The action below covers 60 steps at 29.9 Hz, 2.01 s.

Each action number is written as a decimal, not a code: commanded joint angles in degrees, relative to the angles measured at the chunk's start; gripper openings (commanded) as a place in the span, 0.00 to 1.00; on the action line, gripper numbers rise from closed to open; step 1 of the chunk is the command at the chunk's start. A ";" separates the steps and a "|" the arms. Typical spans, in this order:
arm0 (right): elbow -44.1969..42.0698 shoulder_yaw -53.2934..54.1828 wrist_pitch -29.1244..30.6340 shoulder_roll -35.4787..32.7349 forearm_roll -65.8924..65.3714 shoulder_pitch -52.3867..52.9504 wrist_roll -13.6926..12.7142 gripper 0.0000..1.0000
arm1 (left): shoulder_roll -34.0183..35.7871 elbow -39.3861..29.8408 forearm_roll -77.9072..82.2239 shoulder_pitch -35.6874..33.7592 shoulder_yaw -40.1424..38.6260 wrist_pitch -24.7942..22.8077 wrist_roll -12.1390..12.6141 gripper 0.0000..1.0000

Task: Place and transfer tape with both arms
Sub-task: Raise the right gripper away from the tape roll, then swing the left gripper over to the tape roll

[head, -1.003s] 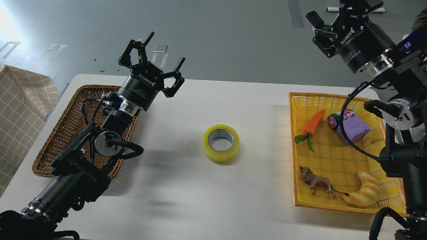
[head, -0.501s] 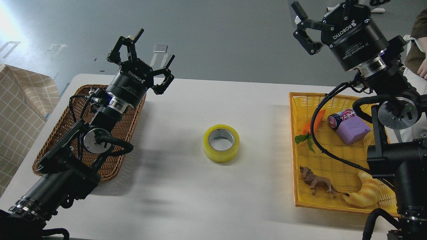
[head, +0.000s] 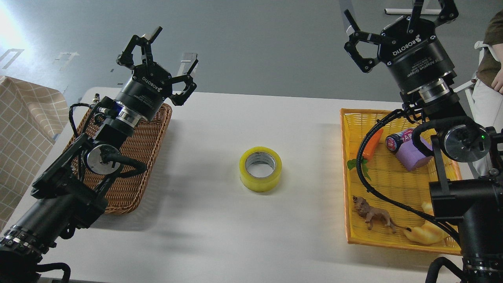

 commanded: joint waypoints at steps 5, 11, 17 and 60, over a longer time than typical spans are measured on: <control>-0.72 0.04 2.51 0.00 2.51 -3.50 -0.57 1.00 | 1.61 -0.70 7.60 -1.32 -0.28 0.00 -0.57 0.98; -1.51 0.04 2.51 0.00 2.51 -2.97 -0.57 1.00 | 2.31 -0.70 11.28 -2.64 0.16 0.00 0.14 0.98; -2.13 -0.05 2.51 0.00 2.42 -3.06 -0.66 1.00 | 5.47 -0.70 31.04 -4.13 0.07 0.00 -0.30 0.98; -2.30 -0.22 2.51 0.00 1.72 -3.06 -1.80 1.00 | 8.11 -14.93 102.87 -12.31 25.56 0.00 8.56 0.98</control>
